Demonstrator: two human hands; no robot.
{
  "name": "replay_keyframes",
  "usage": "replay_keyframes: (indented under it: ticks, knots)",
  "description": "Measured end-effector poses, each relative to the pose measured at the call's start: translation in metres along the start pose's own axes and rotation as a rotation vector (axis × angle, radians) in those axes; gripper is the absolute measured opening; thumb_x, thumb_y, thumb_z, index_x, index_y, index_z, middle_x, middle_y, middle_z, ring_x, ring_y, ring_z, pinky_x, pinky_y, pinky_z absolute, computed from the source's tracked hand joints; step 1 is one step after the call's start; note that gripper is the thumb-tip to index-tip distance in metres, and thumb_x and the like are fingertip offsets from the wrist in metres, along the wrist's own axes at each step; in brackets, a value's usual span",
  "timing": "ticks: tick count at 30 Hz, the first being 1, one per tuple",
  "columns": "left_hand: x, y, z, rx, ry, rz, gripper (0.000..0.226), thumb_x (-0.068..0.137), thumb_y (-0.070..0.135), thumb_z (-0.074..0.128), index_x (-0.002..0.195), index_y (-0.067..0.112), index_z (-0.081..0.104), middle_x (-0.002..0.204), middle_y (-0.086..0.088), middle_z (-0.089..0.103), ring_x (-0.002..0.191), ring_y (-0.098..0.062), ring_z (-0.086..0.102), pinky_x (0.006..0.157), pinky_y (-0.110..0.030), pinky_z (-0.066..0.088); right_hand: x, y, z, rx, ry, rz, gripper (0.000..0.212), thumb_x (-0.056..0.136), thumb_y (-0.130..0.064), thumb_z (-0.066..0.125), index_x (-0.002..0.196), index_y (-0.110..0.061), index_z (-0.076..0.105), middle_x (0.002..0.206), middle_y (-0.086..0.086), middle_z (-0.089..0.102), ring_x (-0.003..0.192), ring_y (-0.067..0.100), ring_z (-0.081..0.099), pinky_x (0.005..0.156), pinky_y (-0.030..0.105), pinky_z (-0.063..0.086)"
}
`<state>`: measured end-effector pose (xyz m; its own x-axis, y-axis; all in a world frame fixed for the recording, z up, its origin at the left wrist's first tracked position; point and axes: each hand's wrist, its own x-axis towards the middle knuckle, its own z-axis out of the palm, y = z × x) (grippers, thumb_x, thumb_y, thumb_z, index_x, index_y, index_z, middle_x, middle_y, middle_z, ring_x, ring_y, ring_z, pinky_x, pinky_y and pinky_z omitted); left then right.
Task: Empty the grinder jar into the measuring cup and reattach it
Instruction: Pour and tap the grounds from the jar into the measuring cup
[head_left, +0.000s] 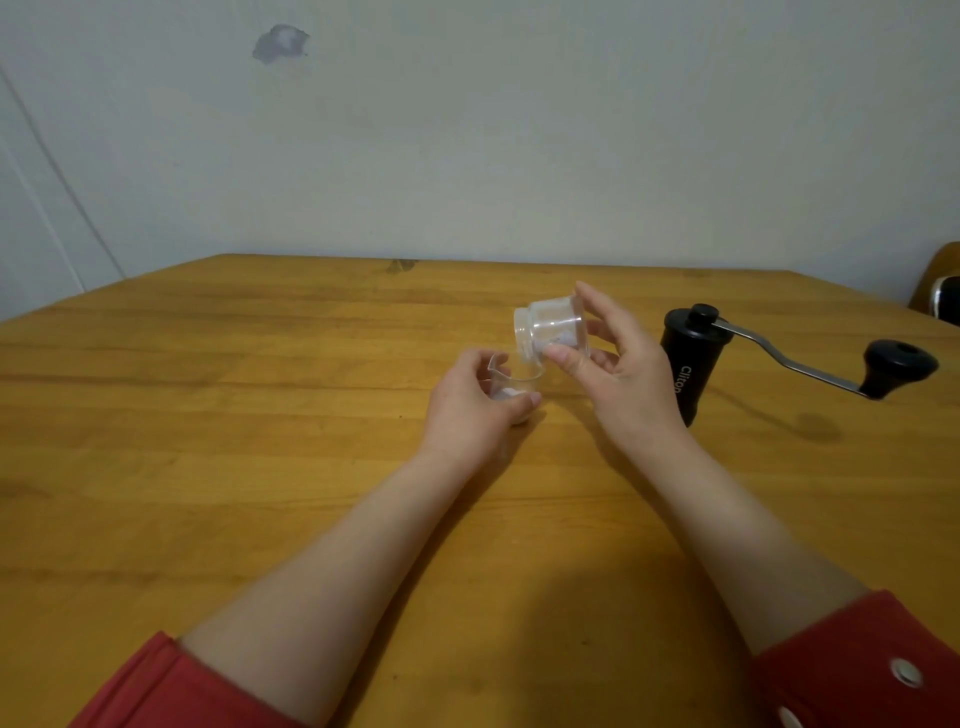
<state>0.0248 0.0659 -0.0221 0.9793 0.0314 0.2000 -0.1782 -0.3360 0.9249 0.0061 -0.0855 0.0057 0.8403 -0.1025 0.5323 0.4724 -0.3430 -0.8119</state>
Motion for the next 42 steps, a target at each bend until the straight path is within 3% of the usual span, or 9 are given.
replay_keyframes:
  ticks: [8, 13, 20, 26, 31, 36, 42]
  knots:
    - [-0.0009, -0.0003, 0.0002, 0.0, 0.001, 0.007, 0.052, 0.07, 0.018, 0.085, 0.117, 0.016, 0.062, 0.108, 0.002, 0.07, 0.098, -0.011, 0.065, 0.085, -0.021, 0.049, 0.0017, 0.0031, 0.0006, -0.012, -0.003, -0.013, 0.06, 0.087, -0.018, 0.073, 0.142, -0.02, 0.048, 0.135, 0.001, 0.054, 0.117, 0.018, 0.055, 0.084, 0.013, 0.05]
    - [-0.0012, 0.0003, 0.0001, -0.01, -0.007, 0.001, 0.051, 0.071, 0.017, 0.085, 0.117, 0.015, 0.062, 0.111, 0.0, 0.069, 0.1, -0.013, 0.065, 0.087, -0.023, 0.05, 0.002, 0.0042, 0.0007, -0.012, 0.002, -0.018, 0.058, 0.088, -0.021, 0.072, 0.142, -0.019, 0.049, 0.132, 0.002, 0.056, 0.115, 0.02, 0.056, 0.082, 0.011, 0.049]
    - [-0.002, 0.001, 0.0003, -0.021, -0.025, 0.011, 0.051, 0.072, 0.017, 0.084, 0.118, 0.016, 0.061, 0.109, 0.003, 0.068, 0.097, -0.011, 0.064, 0.08, -0.015, 0.046, 0.0026, 0.0044, 0.0004, -0.007, 0.008, -0.012, 0.054, 0.09, -0.023, 0.07, 0.14, -0.018, 0.051, 0.13, 0.003, 0.057, 0.113, 0.02, 0.056, 0.078, 0.007, 0.046]
    - [-0.0027, 0.002, 0.0003, -0.014, -0.027, 0.015, 0.052, 0.072, 0.016, 0.084, 0.118, 0.017, 0.062, 0.108, 0.006, 0.067, 0.09, -0.004, 0.062, 0.068, 0.001, 0.042, 0.0022, 0.0029, -0.0003, -0.004, 0.021, -0.004, 0.052, 0.09, -0.025, 0.068, 0.139, -0.017, 0.052, 0.126, -0.001, 0.056, 0.102, 0.005, 0.055, 0.075, 0.004, 0.043]
    - [-0.0029, 0.0037, 0.0002, 0.009, -0.026, 0.022, 0.054, 0.071, 0.02, 0.085, 0.119, 0.018, 0.061, 0.11, 0.005, 0.069, 0.094, -0.006, 0.063, 0.072, -0.007, 0.043, 0.0025, 0.0022, -0.001, -0.014, 0.025, 0.004, 0.049, 0.092, -0.026, 0.067, 0.138, -0.018, 0.052, 0.124, -0.003, 0.055, 0.099, 0.0, 0.053, 0.074, 0.002, 0.042]
    - [-0.0041, 0.0053, 0.0001, -0.043, -0.042, 0.006, 0.053, 0.072, 0.015, 0.085, 0.12, 0.015, 0.061, 0.108, 0.003, 0.068, 0.085, 0.003, 0.06, 0.063, 0.002, 0.042, 0.0035, 0.0022, -0.0015, -0.031, 0.028, 0.017, 0.049, 0.092, -0.03, 0.066, 0.138, -0.018, 0.054, 0.128, 0.0, 0.057, 0.102, 0.004, 0.054, 0.076, 0.003, 0.042]
    - [-0.0081, 0.0081, 0.0009, -0.123, -0.064, -0.02, 0.049, 0.073, 0.003, 0.082, 0.116, 0.011, 0.061, 0.097, 0.005, 0.064, 0.071, 0.007, 0.062, 0.055, -0.001, 0.044, 0.0034, 0.0009, -0.0022, -0.024, 0.035, 0.054, 0.051, 0.09, -0.037, 0.065, 0.136, -0.019, 0.055, 0.128, -0.003, 0.058, 0.106, 0.007, 0.055, 0.077, 0.004, 0.043]
